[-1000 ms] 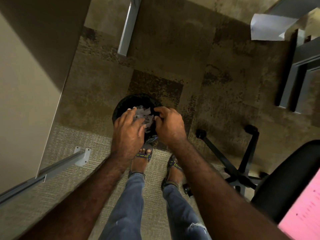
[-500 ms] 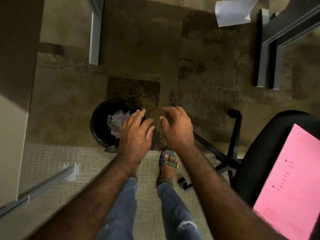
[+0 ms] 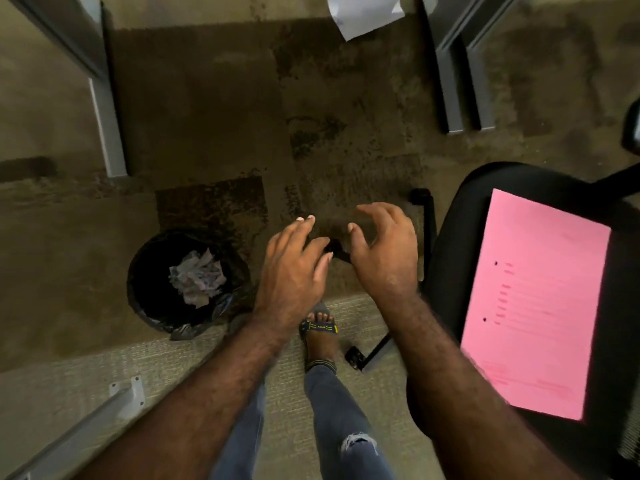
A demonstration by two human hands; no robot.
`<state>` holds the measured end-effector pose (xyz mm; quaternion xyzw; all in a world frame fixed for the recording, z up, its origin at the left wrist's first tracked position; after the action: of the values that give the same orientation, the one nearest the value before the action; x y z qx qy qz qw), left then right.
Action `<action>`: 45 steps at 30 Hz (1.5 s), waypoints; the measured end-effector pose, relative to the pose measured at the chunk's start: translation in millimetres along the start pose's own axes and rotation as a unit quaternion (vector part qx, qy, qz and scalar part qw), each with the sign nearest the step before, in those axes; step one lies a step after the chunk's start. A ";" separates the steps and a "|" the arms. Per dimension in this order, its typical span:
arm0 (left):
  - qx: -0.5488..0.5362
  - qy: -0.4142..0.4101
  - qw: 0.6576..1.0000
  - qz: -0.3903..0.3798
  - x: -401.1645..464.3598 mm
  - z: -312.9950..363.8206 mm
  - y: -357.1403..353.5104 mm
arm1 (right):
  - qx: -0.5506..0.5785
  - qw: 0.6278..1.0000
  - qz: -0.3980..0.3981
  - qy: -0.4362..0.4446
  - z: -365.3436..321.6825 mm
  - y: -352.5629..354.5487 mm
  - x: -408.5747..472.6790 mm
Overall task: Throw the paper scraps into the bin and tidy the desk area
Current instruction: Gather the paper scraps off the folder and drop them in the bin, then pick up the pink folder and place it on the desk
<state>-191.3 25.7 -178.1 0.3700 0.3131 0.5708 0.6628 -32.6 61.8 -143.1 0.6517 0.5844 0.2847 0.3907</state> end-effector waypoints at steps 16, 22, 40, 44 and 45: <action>-0.031 -0.135 0.989 -0.053 15.1 117.8 -44.1 | 0.016 0.984 0.143 -0.104 103.1 98.6 -12.5; -0.037 -0.166 0.983 -0.071 11.9 151.2 -66.9 | -0.007 0.970 0.161 -0.183 147.6 125.1 -31.2; -0.053 -0.114 0.975 -0.184 17.3 194.3 -84.2 | 0.013 0.883 0.094 -0.460 241.8 173.9 -77.2; -0.194 0.032 0.950 -0.242 17.5 196.5 -79.9 | 0.006 0.877 0.079 -0.473 238.5 182.0 -77.3; -0.221 0.067 0.939 -0.256 18.8 195.0 -80.3 | 0.007 0.877 0.076 -0.475 237.3 183.3 -77.3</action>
<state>17.0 12.3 -142.6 0.0823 0.3067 0.4596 0.8294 250.7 -58.3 -108.5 0.7538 0.2793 -0.0345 0.5938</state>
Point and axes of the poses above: each hand's wrist, its own x-axis towards the middle knuckle, its own y-axis out of the back of the hand, z = x × y, the point moved 2 cm from there along x, towards the middle knuckle, and after that the axes turned 2 degrees about -z, right-handed, at the moved point
